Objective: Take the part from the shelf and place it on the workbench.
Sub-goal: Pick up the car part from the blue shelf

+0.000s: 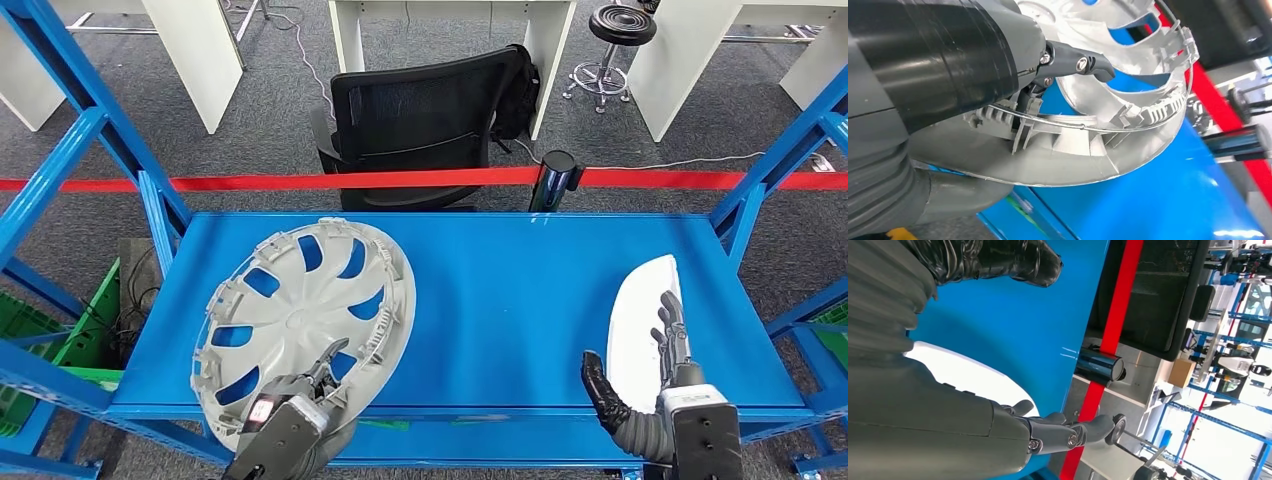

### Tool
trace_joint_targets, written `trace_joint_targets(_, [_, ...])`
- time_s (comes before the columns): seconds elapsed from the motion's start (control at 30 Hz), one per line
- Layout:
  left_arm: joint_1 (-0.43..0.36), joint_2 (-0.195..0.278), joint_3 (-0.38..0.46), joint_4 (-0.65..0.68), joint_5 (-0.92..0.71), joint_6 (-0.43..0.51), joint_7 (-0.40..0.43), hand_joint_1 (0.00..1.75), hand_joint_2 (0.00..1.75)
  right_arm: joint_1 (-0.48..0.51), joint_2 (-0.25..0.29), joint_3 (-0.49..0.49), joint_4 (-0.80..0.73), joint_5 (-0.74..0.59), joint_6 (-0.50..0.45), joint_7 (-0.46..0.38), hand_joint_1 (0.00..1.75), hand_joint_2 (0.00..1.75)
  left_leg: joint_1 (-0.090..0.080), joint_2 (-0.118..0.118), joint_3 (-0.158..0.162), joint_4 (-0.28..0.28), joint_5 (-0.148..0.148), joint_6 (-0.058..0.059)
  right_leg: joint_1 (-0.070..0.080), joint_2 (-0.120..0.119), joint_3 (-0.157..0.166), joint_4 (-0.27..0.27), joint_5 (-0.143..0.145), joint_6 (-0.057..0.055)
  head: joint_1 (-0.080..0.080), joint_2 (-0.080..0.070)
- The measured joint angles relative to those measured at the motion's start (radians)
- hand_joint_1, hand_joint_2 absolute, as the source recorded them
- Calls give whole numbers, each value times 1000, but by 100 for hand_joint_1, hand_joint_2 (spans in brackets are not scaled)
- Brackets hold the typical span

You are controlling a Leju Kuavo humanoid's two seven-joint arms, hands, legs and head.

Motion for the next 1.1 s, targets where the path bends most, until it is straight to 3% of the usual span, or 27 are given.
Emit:
trace_joint_targets(0.3, [34,3,57,-95,72,55,-148,175,175,14,-3,1,-7,11,-18,8,0,175,0,0,0,0,0,0,0,0,0,0,0,0,1,0])
trace_joint_targets(0.57, [76,-6,150,-173,61,79,-176,175,175,21,-7,14,-21,35,6,44,0,175,0,0,0,0,0,0,0,0,0,0,0,0,0,0])
trace_joint_targets(0.77, [112,-19,223,-220,100,92,-250,175,175,-22,-21,71,-20,54,19,79,0,175,0,0,0,0,0,0,0,0,0,0,0,0,0,0])
trace_joint_targets(1.1, [127,-33,277,-249,104,86,-270,175,175,-49,-39,123,-20,51,3,91,0,175,0,0,-1,0,0,0,0,0,-1,0,0,0,0,0])
